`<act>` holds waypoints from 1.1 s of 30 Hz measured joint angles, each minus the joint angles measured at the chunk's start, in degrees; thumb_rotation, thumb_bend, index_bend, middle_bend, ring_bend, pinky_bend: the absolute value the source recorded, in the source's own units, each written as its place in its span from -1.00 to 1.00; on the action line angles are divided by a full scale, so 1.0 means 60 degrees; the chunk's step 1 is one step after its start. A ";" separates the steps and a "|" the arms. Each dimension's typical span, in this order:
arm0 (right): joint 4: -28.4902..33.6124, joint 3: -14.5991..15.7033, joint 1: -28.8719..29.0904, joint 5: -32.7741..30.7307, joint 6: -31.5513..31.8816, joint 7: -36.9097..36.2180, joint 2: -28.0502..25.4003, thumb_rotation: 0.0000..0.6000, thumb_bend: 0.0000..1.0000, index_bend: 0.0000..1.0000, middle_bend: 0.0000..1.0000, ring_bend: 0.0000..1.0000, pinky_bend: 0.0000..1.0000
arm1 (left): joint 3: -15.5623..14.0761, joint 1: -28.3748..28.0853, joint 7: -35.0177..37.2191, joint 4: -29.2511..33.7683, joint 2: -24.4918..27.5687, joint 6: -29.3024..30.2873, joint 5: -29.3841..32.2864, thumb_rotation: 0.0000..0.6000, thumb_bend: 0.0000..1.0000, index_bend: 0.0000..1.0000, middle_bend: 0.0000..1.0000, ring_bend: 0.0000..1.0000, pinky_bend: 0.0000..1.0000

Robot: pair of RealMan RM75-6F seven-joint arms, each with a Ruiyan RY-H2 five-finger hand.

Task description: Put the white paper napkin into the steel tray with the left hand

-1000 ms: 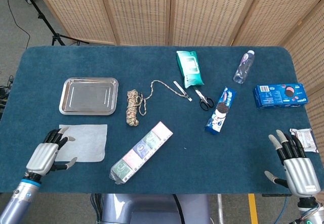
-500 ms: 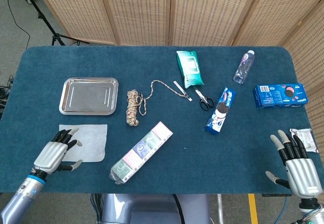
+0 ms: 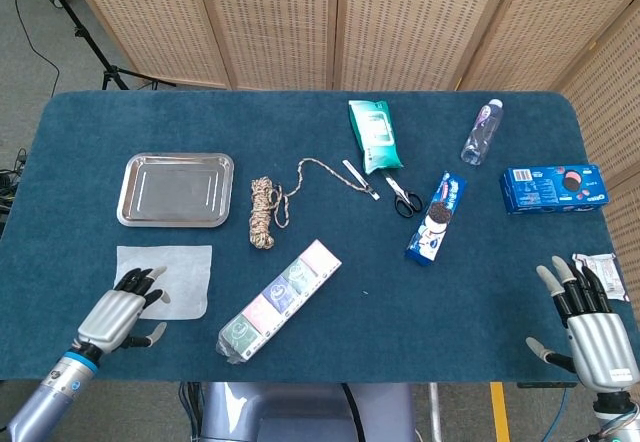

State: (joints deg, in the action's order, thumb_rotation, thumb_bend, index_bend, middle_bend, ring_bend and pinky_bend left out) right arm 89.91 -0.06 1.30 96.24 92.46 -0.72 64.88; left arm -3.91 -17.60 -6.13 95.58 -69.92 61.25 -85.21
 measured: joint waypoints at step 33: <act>-0.0098 -0.0035 -0.0026 0.0072 0.0130 -0.0149 0.0030 1.00 -1.00 -1.00 -1.00 -1.00 -1.00 | -0.0245 -0.0207 -0.0272 -0.0084 -0.0154 -0.0178 -0.0016 0.53 0.08 -0.13 -1.00 -1.00 -1.00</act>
State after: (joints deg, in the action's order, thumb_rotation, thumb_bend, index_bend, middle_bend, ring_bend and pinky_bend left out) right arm 89.32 -0.27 1.15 96.67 93.24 -1.61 65.06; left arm -5.38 -18.84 -7.75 95.08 -70.85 60.18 -85.31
